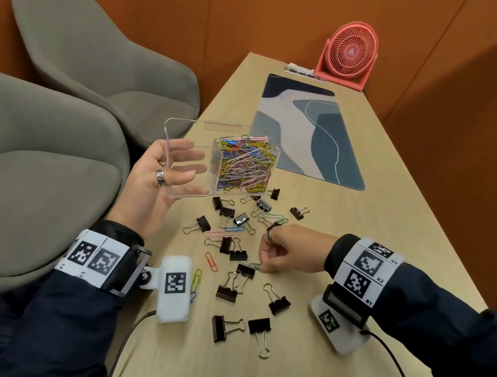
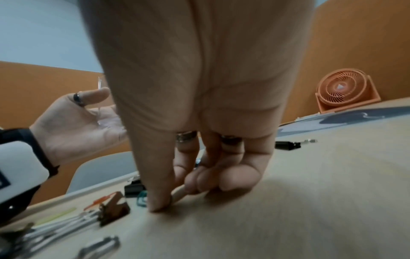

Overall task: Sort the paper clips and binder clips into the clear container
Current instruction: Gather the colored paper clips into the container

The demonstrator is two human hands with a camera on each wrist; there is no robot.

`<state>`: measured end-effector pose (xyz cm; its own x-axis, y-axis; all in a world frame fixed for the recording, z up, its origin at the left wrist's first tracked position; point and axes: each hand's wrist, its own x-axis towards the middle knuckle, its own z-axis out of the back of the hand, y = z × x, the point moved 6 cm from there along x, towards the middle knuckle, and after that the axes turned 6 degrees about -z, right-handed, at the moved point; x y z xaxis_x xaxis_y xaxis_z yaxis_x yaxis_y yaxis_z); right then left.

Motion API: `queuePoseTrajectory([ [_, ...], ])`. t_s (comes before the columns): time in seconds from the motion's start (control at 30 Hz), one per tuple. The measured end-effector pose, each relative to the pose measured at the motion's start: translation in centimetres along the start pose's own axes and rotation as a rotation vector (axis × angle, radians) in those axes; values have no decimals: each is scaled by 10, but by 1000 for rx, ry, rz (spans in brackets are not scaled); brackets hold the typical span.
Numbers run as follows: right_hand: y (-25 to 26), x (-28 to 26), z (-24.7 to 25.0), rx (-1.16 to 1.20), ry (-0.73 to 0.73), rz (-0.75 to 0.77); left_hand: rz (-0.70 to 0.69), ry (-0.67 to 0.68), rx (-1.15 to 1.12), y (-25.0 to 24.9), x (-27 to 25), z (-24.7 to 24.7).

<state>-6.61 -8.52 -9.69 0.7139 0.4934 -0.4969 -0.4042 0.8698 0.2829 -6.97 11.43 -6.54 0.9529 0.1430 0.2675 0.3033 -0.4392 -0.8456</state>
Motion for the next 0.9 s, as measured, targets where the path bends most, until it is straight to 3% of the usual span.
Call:
queuePoseTrajectory([
  [0.2, -8, -9, 4, 17, -127, 76, 5, 13, 16, 1, -1, -1],
  [0.3, -17, -23, 26, 266, -259, 95, 14, 27, 14, 1, -1, -3],
  [0.43, -35, -48, 64, 891, -491, 43, 25, 61, 9, 0, -3, -7],
  [0.53, -38, -59, 80, 1037, -676, 30, 42, 114, 4, 1, -5, -13],
  [0.73, -8, -52, 72, 1032, -537, 186, 114, 172, -30, 2, -9, -22],
  [0.9, -14, -62, 68, 1139, -586, 236, 184, 209, -18, 2, -15, -34],
])
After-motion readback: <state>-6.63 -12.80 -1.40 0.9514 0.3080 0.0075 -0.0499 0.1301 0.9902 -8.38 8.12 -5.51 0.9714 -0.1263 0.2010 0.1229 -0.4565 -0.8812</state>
